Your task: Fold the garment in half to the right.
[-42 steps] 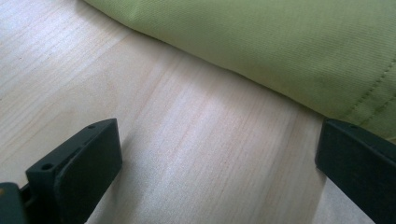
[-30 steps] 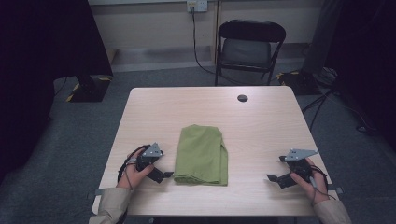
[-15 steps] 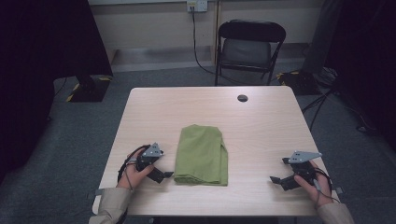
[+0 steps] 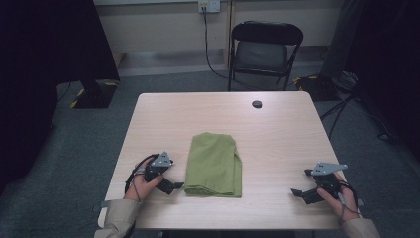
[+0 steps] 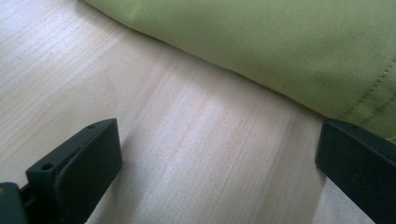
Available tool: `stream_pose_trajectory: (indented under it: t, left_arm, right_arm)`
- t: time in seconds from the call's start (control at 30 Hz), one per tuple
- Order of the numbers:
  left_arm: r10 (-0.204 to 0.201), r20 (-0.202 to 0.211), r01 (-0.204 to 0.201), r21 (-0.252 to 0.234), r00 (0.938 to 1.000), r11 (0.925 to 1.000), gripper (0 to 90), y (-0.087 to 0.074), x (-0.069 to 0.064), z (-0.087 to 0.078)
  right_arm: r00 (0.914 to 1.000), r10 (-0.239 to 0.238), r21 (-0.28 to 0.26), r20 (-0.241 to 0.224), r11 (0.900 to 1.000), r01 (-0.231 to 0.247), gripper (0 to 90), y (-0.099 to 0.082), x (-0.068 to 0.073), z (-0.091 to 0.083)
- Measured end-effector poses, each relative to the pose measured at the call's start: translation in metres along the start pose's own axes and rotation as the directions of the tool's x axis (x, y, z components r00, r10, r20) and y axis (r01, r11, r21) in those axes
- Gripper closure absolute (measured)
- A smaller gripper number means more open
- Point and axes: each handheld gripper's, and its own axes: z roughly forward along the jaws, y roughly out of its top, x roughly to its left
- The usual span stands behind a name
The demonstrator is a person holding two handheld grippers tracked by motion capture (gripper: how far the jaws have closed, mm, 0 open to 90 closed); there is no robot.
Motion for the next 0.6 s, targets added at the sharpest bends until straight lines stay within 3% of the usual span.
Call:
stream_pose_trajectory:
  t: [0.6]
  left_arm:
    - [-0.001,-0.002,0.001,0.000,1.0000,1.0000,0.0,0.0000,0.0000,0.0000]
  right_arm:
    - [0.9995,-0.023,0.027,0.023,0.9994,0.022,0.0,-0.0041,0.0003,-0.0025]
